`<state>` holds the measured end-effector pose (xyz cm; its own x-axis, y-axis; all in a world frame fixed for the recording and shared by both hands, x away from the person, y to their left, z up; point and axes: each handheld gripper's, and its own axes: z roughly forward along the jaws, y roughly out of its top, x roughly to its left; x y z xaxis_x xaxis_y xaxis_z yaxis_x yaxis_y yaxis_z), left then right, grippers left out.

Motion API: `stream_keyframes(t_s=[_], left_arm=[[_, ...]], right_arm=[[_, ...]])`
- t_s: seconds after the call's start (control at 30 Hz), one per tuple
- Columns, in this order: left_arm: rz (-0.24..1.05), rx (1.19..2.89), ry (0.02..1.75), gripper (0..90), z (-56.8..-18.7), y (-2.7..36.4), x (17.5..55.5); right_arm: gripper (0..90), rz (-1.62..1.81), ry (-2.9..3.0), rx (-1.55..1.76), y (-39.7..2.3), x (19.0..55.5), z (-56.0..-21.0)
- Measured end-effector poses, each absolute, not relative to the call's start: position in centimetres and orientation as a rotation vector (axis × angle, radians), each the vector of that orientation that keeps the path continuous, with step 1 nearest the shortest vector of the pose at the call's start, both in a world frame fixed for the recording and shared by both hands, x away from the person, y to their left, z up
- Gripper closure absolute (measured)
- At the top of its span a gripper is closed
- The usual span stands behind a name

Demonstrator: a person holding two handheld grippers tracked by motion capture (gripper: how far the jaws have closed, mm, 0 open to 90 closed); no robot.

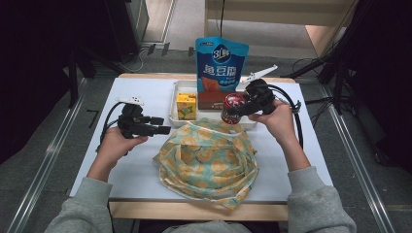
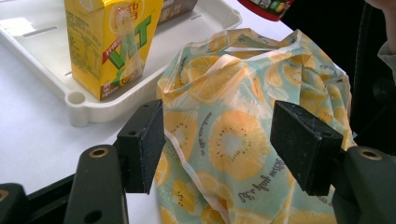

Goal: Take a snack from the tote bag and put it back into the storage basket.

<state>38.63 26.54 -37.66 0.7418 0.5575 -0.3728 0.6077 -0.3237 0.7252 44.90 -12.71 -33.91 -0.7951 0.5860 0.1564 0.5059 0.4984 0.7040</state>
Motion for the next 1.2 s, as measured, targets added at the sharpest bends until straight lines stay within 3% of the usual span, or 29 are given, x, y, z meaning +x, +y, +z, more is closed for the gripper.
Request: stream_keyframes(t_s=[1.2], left_arm=[[-0.071,2.004,0.888,35.8,-37.8,26.6,38.5]], right_arm=[[26.7,1.061,2.552,1.101,-14.6,49.7,-39.6]])
